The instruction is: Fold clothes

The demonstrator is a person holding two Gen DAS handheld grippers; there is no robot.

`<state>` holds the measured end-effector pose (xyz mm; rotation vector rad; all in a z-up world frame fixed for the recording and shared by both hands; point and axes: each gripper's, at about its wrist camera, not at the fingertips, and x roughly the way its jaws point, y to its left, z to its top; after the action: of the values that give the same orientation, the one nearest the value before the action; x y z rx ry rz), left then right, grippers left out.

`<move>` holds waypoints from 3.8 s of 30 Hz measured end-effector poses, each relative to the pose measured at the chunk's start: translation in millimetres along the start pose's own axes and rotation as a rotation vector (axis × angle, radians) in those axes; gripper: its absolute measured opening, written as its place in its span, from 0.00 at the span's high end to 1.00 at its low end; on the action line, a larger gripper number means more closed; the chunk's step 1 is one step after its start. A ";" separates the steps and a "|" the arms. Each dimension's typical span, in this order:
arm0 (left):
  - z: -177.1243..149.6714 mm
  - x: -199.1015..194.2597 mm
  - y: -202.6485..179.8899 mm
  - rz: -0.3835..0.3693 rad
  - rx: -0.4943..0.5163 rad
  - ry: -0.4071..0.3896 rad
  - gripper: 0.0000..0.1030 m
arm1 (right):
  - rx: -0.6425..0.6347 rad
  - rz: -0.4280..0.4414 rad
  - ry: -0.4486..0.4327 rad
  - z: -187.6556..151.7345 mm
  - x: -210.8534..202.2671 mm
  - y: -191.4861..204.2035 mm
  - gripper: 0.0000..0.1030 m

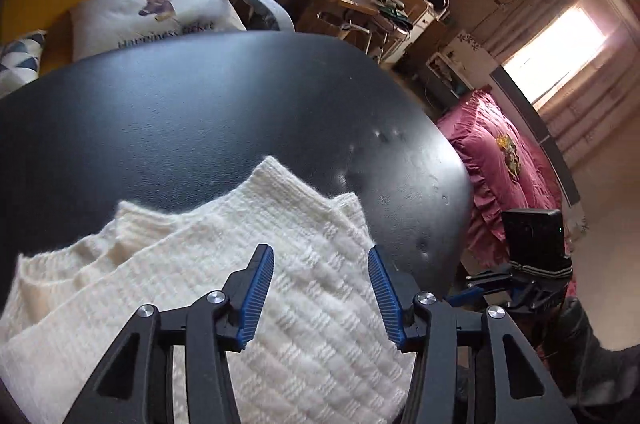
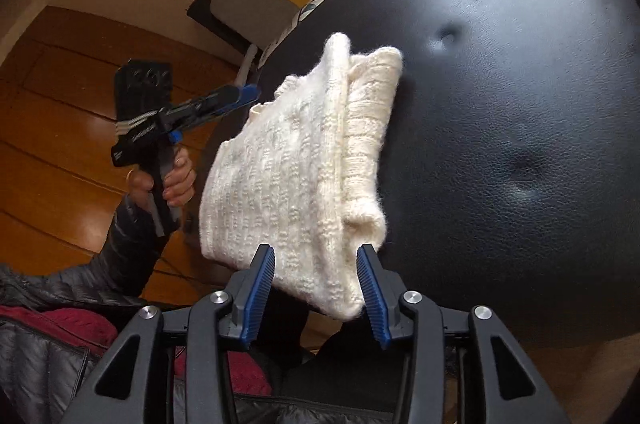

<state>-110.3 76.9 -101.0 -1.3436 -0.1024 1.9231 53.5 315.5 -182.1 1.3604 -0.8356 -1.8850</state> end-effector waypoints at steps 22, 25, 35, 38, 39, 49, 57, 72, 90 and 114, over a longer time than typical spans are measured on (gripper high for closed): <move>57.9 92.1 -13.2 0.096 -0.126 0.434 0.50 | -0.138 0.231 0.384 10.3 87.1 17.6 0.56; 54.8 112.4 -3.5 0.130 -0.201 0.536 0.50 | -0.138 0.185 0.405 4.8 98.6 15.8 0.58; 42.9 100.2 -11.7 0.215 -0.186 0.301 0.93 | -0.195 0.202 0.339 -10.6 101.2 27.4 0.57; 47.8 101.7 -11.3 0.197 -0.208 0.200 0.94 | -0.181 0.219 0.320 -14.0 100.6 21.2 0.57; 51.1 103.0 -13.1 0.197 -0.204 0.169 0.94 | -0.163 0.200 0.333 -15.8 105.4 14.9 0.61; 53.5 88.3 -12.7 0.112 -0.202 0.113 0.92 | -0.028 0.174 0.297 -17.0 104.4 -5.8 0.82; 18.9 -69.3 27.5 0.188 -0.180 -0.136 0.61 | 0.033 0.043 0.021 -21.3 43.5 1.2 0.66; -166.1 -156.6 105.7 0.480 -0.247 -0.213 0.59 | -0.212 -0.032 0.066 37.8 176.3 140.0 0.64; -286.8 -202.2 178.9 0.139 -0.479 -0.364 0.58 | -0.245 -0.210 0.134 42.9 275.5 187.6 0.64; -298.2 -227.5 199.9 0.222 -0.615 -0.457 0.47 | -0.190 -0.220 0.083 44.3 275.3 163.5 0.66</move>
<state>61.4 -308.6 -151.5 -1.2898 -0.8596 2.4816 -32.4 3.8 -187.9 1.4469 -0.4676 -2.0006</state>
